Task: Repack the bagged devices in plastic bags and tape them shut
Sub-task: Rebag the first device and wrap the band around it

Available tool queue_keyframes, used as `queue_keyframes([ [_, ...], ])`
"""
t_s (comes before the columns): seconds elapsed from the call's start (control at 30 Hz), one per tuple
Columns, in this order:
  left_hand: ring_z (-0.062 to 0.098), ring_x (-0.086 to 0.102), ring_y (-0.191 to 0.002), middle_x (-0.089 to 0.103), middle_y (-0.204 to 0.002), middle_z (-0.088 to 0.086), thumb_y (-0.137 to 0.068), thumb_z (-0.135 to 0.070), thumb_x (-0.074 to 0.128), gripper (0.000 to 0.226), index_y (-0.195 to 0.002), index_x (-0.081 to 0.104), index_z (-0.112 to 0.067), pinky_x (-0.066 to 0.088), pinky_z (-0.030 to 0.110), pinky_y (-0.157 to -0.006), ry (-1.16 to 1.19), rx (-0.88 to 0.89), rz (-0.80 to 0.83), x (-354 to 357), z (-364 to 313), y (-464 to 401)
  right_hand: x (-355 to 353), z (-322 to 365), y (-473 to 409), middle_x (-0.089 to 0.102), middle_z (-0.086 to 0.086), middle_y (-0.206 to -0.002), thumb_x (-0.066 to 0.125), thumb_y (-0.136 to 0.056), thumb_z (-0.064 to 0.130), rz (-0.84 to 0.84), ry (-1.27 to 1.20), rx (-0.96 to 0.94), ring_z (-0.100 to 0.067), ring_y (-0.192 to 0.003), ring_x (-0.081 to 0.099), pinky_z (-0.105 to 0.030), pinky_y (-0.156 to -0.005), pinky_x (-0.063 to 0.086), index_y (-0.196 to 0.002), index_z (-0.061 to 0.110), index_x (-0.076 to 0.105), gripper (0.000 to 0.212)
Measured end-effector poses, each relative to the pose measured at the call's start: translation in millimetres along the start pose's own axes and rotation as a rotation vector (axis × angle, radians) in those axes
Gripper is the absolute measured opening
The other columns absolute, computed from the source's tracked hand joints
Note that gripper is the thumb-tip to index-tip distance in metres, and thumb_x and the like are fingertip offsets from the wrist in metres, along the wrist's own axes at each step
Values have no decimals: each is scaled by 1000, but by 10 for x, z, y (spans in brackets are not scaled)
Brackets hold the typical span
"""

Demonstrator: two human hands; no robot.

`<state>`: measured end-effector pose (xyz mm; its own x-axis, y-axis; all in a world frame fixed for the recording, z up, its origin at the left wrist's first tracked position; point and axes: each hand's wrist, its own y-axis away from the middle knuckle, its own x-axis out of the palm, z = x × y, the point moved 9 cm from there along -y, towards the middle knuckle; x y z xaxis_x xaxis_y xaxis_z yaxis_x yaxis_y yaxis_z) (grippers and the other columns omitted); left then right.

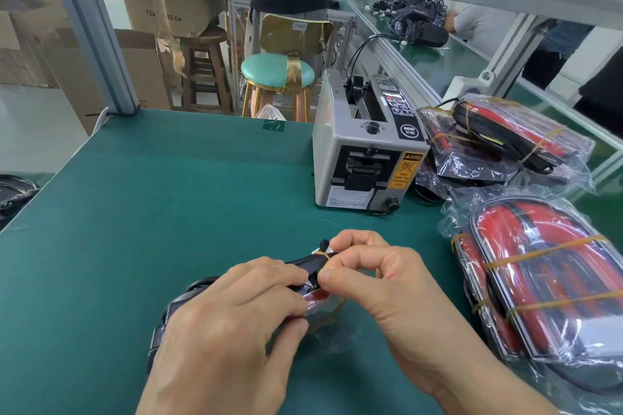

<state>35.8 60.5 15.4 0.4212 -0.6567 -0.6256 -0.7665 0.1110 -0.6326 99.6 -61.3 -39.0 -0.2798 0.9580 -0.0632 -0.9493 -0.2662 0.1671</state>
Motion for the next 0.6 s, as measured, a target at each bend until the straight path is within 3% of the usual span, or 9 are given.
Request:
queue_keyframes([
  [0.43, 2, 58, -91, 70, -87, -17, -72, -30, 56, 21, -63, 74, -23, 41, 7, -84, -13, 25, 6, 21, -13, 15, -36, 7, 3, 57, 23, -83, 74, -68, 1, -68, 58, -58, 3, -76, 57, -9, -67, 40, -54, 13, 72, 18],
  [0.6, 2, 58, -91, 70, -86, -18, -73, -30, 56, 21, -63, 74, -24, 41, 6, -84, -16, 17, 22, 31, -8, 20, -49, 43, -7, 56, 26, -84, 75, -67, 1, -95, 160, -81, -1, -75, 58, -14, -69, 41, -54, 15, 71, 19],
])
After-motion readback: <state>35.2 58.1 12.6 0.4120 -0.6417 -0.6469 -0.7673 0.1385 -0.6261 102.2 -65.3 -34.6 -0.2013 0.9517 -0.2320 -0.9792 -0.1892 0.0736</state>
